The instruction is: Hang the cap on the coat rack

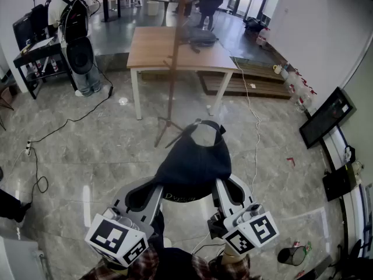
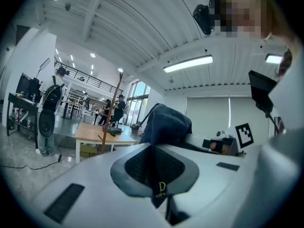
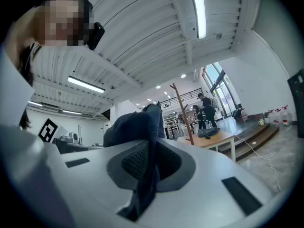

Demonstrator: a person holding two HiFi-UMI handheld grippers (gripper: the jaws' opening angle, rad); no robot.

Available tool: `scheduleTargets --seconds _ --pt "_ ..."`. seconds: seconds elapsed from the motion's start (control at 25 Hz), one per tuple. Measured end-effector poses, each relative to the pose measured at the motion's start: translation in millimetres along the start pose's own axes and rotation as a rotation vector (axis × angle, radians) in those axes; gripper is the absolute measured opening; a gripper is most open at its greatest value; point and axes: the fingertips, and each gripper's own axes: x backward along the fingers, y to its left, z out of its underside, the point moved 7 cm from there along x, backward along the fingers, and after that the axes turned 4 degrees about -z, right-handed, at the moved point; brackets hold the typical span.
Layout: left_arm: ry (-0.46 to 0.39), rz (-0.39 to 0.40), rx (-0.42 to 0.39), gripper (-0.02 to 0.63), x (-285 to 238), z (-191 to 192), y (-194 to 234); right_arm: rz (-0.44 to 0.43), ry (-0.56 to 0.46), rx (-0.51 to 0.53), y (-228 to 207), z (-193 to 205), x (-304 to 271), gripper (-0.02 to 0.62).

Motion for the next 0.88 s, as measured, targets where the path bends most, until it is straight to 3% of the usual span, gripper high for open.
scheduleTargets --seconds 0.16,0.44,0.88 --pt "-0.004 0.004 -0.001 0.021 -23 14 9 0.003 -0.003 0.003 -22 13 -10 0.016" --pt "0.004 0.044 -0.003 0.021 -106 -23 71 0.039 0.001 0.014 -74 -8 -97 0.017" --pt "-0.001 0.098 -0.007 0.021 -208 -52 158 0.095 0.010 0.037 -138 -14 -206 0.017"
